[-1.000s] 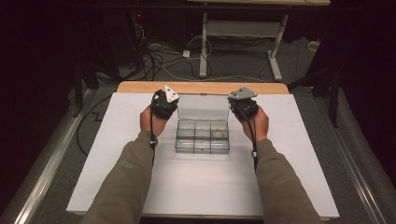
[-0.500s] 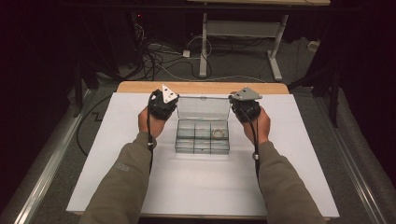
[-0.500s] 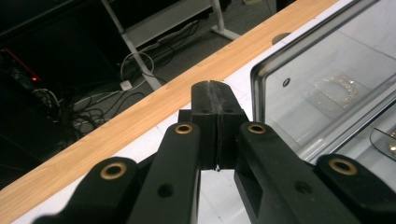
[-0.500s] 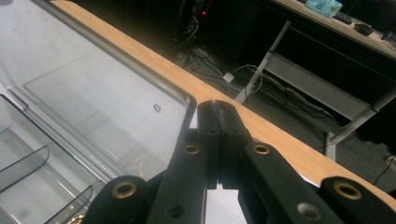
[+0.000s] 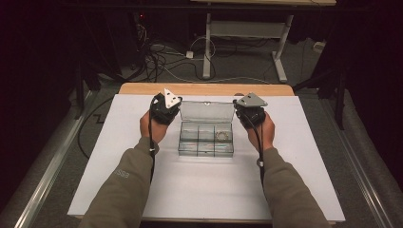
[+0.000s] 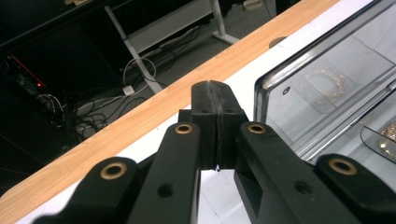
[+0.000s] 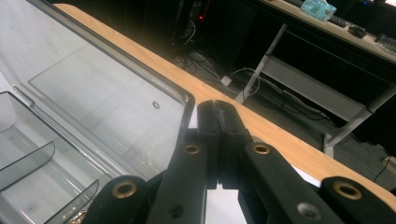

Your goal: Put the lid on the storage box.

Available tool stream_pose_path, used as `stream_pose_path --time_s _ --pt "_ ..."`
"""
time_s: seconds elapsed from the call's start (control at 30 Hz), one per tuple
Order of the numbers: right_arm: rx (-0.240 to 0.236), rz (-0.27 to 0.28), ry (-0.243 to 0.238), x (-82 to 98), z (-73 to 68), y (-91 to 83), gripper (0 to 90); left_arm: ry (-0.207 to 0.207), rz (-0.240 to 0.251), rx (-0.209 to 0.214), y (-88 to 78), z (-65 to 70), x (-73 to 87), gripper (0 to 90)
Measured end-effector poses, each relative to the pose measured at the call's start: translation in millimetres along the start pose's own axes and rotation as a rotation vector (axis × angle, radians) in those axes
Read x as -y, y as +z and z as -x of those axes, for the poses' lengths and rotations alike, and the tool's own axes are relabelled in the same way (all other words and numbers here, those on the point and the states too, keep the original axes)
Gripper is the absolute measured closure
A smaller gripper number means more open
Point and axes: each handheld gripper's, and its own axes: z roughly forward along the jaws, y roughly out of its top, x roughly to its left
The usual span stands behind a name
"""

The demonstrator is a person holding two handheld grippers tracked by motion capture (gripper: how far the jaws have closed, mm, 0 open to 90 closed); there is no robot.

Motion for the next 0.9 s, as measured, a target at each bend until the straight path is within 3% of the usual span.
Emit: stream_pose_path --time_s 0.27,0.8,0.9 --pt "0.013 0.034 -0.001 5.0 -4.0 -5.3 90.0 0.002 0.009 0.006 -5.3 2.0 0.9 86.5" --pt "0.019 0.04 -0.006 12.4 -13.2 -12.7 90.0 0.055 0.006 -0.016 -16.6 13.0 10.1 86.5" --pt "0.019 0.042 -0.002 13.4 -14.9 -13.7 90.0 0.05 0.01 -0.017 -18.0 14.7 12.7 86.5"
